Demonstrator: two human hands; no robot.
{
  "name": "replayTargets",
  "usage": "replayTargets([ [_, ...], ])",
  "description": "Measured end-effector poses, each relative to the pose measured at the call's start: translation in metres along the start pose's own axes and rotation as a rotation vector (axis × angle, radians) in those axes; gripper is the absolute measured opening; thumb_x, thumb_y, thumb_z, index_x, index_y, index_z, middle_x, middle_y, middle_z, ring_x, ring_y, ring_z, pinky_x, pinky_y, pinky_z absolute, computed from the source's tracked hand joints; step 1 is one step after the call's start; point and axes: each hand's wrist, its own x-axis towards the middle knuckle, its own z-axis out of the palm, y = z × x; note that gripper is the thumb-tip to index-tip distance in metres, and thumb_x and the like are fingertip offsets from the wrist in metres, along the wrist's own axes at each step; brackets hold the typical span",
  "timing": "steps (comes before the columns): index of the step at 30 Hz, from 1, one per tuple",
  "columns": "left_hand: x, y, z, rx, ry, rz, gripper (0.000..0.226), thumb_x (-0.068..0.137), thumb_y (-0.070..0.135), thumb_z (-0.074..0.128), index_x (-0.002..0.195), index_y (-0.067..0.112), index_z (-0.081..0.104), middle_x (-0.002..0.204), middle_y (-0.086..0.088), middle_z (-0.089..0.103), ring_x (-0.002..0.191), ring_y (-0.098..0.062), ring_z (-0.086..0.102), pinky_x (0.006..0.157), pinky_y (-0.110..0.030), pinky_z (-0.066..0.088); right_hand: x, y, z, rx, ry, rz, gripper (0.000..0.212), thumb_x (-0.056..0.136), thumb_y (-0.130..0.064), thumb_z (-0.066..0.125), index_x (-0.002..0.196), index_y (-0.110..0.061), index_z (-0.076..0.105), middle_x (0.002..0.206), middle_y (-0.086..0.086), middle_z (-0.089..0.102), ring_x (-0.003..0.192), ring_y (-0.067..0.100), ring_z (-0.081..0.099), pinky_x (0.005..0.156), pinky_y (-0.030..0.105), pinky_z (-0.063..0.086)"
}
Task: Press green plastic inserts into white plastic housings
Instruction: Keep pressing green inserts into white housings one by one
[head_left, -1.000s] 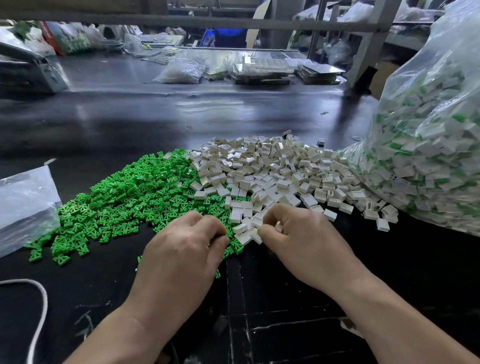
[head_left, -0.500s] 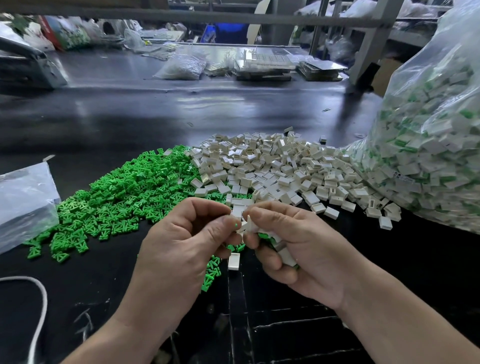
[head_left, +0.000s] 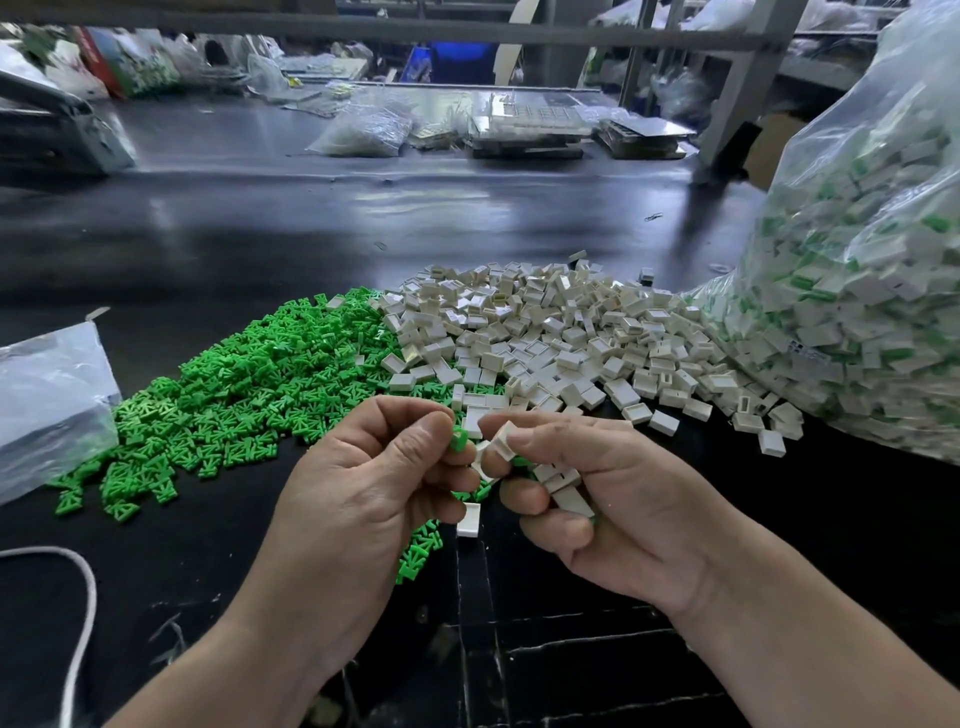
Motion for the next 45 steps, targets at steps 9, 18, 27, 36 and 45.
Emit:
replayTargets([
  [9,0.001,0.0002,-0.0026,-0.036,-0.021,-0.031,0.026,0.062,0.018,0.077,0.088,0.018,0.075,0.076,-0.013,0.066,0.067,-0.02,0.065,0.052,-0.025,0.053,-0.001,0.0002,0.002,-0.027,-0.016,-0.011,0.013,0.077,-0.008,0.068,0.089,-0.012,0.066,0.077,0.01,0.061,0.049,0.013,0.051,0.032,0.018,0.035],
  [18,-0.0007,0.0,-0.0003,0.03,-0.014,-0.003,0.024,0.065,0.022,0.073,0.089,0.019,0.074,0.072,-0.009,0.065,0.065,-0.018,0.064,0.054,-0.024,0.054,-0.0014,0.0002,0.0002,-0.023,-0.021,-0.023,0.031,0.078,-0.004,0.073,0.106,-0.009,0.061,0.077,0.011,0.062,0.043,0.01,0.049,0.031,0.017,0.033],
  [27,-0.0031,-0.0008,0.0012,0.108,-0.035,0.04,0.01,0.074,0.025,0.066,0.083,0.024,0.071,0.083,-0.012,0.071,0.08,-0.026,0.071,0.057,-0.028,0.055,-0.0031,0.0011,0.003,-0.15,-0.007,-0.046,0.014,0.086,-0.026,0.069,0.075,-0.016,0.069,0.072,0.007,0.058,0.042,0.009,0.047,0.031,0.016,0.032],
  [36,-0.0063,0.0001,0.003,0.267,-0.061,0.123,0.015,0.079,0.022,0.066,0.091,0.022,0.075,0.074,-0.008,0.068,0.067,-0.019,0.066,0.058,-0.024,0.054,-0.002,0.0067,0.0045,-0.382,0.077,-0.18,0.018,0.092,-0.029,0.066,0.084,-0.012,0.069,0.069,0.005,0.059,0.043,0.011,0.044,0.032,0.018,0.031],
  [45,-0.0051,0.0019,-0.0014,0.3,-0.016,0.159,0.011,0.077,0.027,0.068,0.086,0.023,0.073,0.07,-0.01,0.068,0.065,-0.023,0.067,0.061,-0.026,0.056,-0.005,0.004,0.0058,-0.429,0.067,-0.218,0.022,0.09,-0.034,0.065,0.071,-0.025,0.07,0.069,0.004,0.06,0.041,0.01,0.044,0.033,0.017,0.031],
])
